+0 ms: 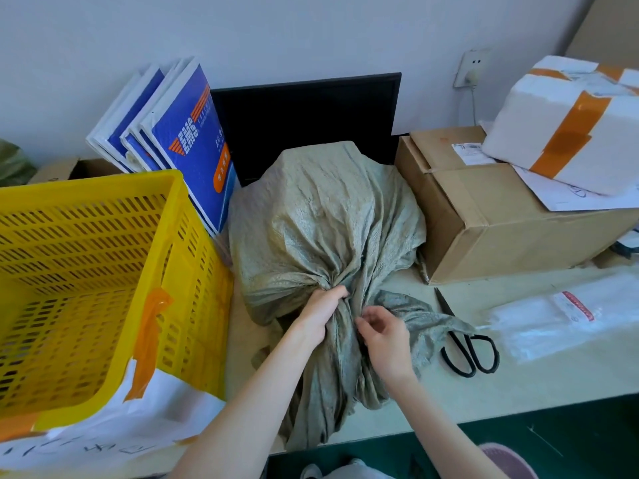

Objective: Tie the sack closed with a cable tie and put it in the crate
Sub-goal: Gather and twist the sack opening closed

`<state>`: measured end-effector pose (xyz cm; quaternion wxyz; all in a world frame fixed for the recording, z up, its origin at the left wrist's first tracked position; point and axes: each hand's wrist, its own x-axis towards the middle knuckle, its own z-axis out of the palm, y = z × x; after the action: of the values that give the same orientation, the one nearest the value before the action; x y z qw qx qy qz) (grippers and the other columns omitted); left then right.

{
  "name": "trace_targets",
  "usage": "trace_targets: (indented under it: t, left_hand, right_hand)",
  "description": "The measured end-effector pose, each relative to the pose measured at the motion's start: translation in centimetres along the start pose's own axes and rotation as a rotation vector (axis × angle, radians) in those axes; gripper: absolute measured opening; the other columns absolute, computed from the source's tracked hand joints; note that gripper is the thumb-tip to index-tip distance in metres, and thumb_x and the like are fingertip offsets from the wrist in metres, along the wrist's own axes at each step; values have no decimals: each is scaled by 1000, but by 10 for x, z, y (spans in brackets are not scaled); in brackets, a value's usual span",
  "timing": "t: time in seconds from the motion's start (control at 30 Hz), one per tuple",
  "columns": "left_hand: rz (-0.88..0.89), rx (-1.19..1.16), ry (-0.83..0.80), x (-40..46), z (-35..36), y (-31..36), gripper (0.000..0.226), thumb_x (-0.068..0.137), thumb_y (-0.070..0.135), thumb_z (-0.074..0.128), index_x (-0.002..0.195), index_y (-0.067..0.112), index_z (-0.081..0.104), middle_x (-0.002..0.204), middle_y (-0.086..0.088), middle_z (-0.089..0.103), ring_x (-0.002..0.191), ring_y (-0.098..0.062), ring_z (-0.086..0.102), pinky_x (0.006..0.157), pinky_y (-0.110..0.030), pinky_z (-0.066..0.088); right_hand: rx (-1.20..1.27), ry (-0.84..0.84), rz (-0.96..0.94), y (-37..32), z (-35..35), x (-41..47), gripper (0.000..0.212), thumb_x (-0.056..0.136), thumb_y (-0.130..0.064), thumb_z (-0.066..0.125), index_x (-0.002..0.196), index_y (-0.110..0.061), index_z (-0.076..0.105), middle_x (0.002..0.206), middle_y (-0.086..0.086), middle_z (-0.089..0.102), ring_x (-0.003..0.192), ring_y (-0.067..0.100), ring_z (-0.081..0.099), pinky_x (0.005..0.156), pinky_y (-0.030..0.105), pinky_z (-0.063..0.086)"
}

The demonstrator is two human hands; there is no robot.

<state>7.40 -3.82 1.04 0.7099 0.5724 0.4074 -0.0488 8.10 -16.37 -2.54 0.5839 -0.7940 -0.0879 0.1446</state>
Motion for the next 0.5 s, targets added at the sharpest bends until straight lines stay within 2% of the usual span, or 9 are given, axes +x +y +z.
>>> trace_targets:
  t: [0.07, 0.1, 0.17, 0.23, 0.3, 0.37, 0.43, 0.5]
  left_hand:
    - [-11, -39, -54, -2, 2, 3, 26, 83, 37, 68, 101, 18, 68, 89, -3, 70, 81, -16, 65, 67, -26, 50]
    - [-14, -17, -82, -2, 2, 5, 28, 80, 46, 71, 97, 23, 67, 89, 2, 69, 83, -12, 64, 66, -25, 49]
    - [-1, 71, -127, -3, 1, 8, 27, 78, 48, 73, 89, 25, 65, 86, 6, 66, 76, -5, 60, 59, -21, 46]
    - [19, 133, -127, -5, 0, 9, 28, 78, 40, 76, 96, 20, 69, 98, 1, 67, 75, -4, 59, 60, -19, 45]
    - [45, 158, -98, -1, -1, 7, 40, 80, 33, 76, 113, 12, 67, 108, 0, 61, 90, -8, 56, 77, -20, 43]
    - [78, 189, -74, 2, -2, 5, 35, 82, 29, 74, 112, 12, 66, 106, 3, 58, 98, -12, 53, 84, -22, 39]
    - [115, 219, -62, 6, -3, 4, 24, 83, 26, 72, 103, 15, 67, 109, -1, 65, 96, -15, 60, 80, -24, 44]
    - [145, 268, -72, 8, -4, 1, 20, 86, 23, 68, 104, 15, 68, 105, -3, 69, 88, -13, 62, 71, -21, 46]
  right_hand:
    - [-25, 44, -29, -1, 5, -6, 10, 88, -7, 60, 92, -12, 68, 78, -3, 67, 69, 8, 59, 68, 22, 47]
    - [-51, 47, -44, -1, 6, -9, 14, 89, -5, 60, 97, -13, 68, 84, -2, 68, 73, 6, 60, 70, 17, 47]
    - [-113, 7, -73, -2, 6, -13, 22, 89, -3, 58, 106, -13, 68, 95, -1, 67, 82, 1, 60, 75, 9, 45]
    - [-87, -50, -42, -3, 1, -12, 23, 88, -2, 58, 105, -12, 70, 99, -1, 68, 88, 4, 62, 82, 16, 48]
    - [25, -48, 66, -9, -11, -3, 18, 89, -6, 57, 98, -13, 71, 96, -1, 70, 92, 12, 64, 86, 27, 49]
    - [167, -25, 205, -15, -26, 16, 18, 90, -13, 58, 105, -9, 65, 98, 5, 69, 95, 23, 64, 86, 34, 50]
    - [224, -130, 370, -25, -40, 44, 46, 88, -30, 61, 123, -2, 53, 113, 11, 63, 103, 26, 60, 90, 36, 48]
    - [170, -385, 505, -35, -48, 72, 71, 82, -50, 62, 134, -6, 42, 131, 15, 53, 122, 33, 50, 105, 42, 40]
